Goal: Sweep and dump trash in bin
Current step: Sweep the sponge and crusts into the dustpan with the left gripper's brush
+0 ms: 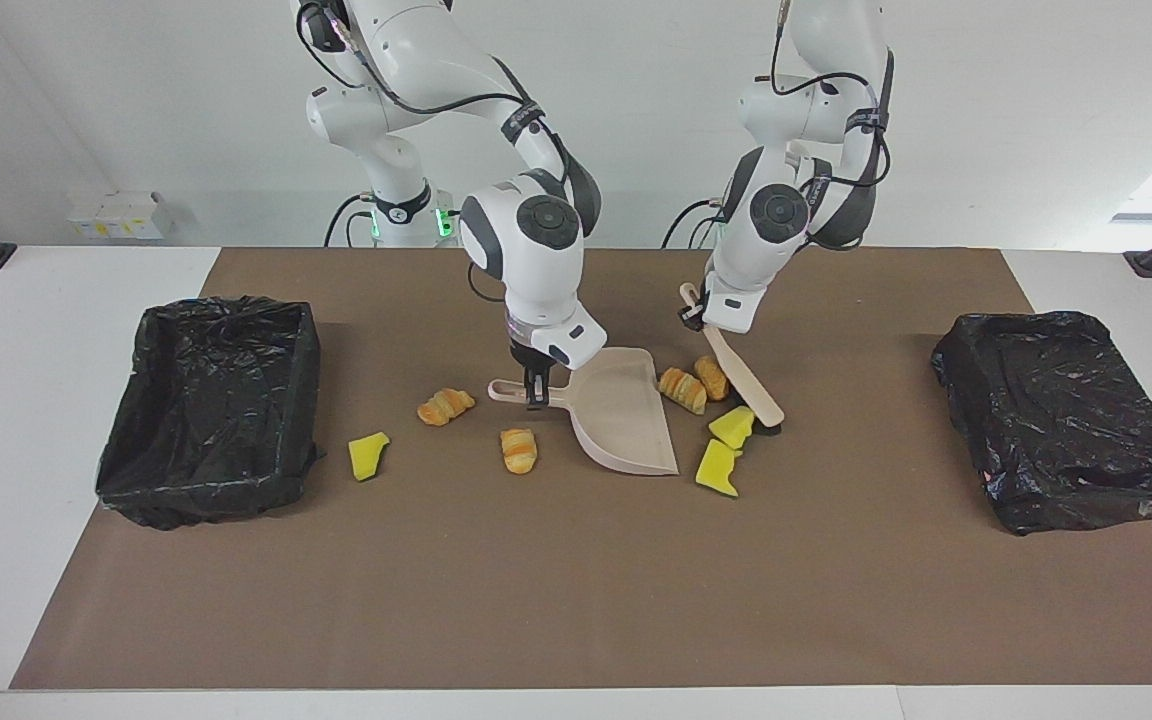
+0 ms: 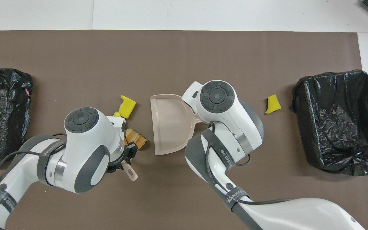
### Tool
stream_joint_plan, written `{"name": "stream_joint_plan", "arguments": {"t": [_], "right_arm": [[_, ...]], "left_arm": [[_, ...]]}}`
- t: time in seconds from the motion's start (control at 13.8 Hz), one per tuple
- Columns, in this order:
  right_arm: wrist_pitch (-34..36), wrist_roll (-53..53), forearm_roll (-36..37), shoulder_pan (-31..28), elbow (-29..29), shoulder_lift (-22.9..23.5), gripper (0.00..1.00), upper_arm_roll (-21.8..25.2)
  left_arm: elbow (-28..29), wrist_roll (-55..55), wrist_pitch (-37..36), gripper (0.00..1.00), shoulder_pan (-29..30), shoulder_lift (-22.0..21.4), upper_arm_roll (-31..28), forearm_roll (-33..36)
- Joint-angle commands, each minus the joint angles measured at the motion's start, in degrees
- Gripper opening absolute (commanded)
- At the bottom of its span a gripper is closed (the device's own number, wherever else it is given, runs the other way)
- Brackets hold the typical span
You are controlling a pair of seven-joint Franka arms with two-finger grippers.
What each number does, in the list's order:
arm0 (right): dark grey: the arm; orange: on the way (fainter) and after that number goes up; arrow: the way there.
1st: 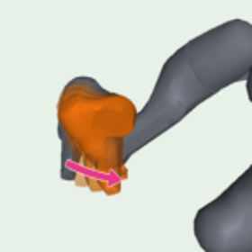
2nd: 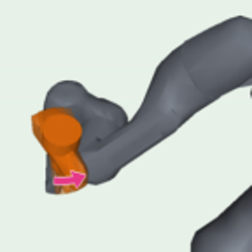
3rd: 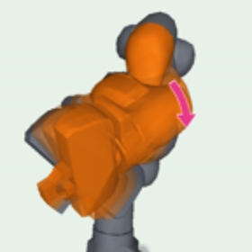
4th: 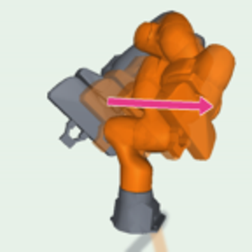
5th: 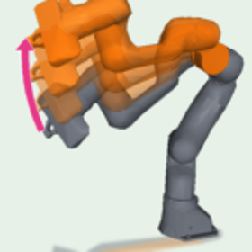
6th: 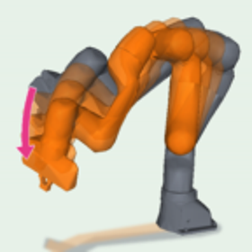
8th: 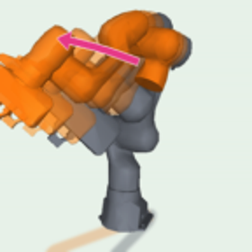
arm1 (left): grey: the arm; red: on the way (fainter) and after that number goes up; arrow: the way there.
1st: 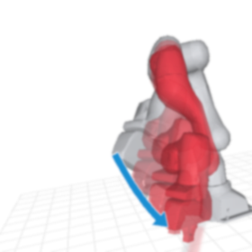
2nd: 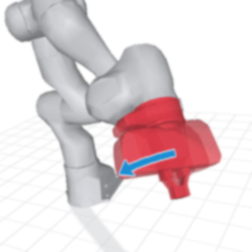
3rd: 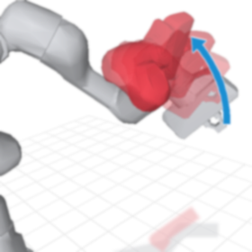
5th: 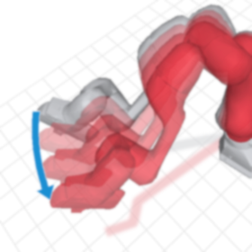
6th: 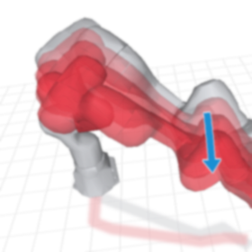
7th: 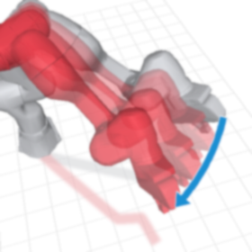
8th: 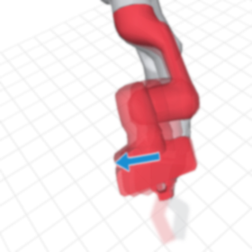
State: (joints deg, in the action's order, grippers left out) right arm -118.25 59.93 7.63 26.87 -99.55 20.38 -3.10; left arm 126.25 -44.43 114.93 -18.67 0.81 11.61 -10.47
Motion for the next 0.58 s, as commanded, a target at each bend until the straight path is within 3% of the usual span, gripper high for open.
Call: {"name": "stream_joint_plan", "arguments": {"t": [0.0, 0.51], "right_arm": [[-2.7, -4.1, 0.7, 1.1, -0.7, 1.1, 0.0, -0.4], [-2.4, -4.4, 0.6, 1.4, -0.6, 1.2, 0.0, -0.4]], "left_arm": [[-0.2, 2.8, 2.2, 0.0, -4.5, 0.3, -0.4, -2.3], [-3.9, 4.4, 2.7, 0.0, -11.0, 0.6, -0.4, -2.7]]}}
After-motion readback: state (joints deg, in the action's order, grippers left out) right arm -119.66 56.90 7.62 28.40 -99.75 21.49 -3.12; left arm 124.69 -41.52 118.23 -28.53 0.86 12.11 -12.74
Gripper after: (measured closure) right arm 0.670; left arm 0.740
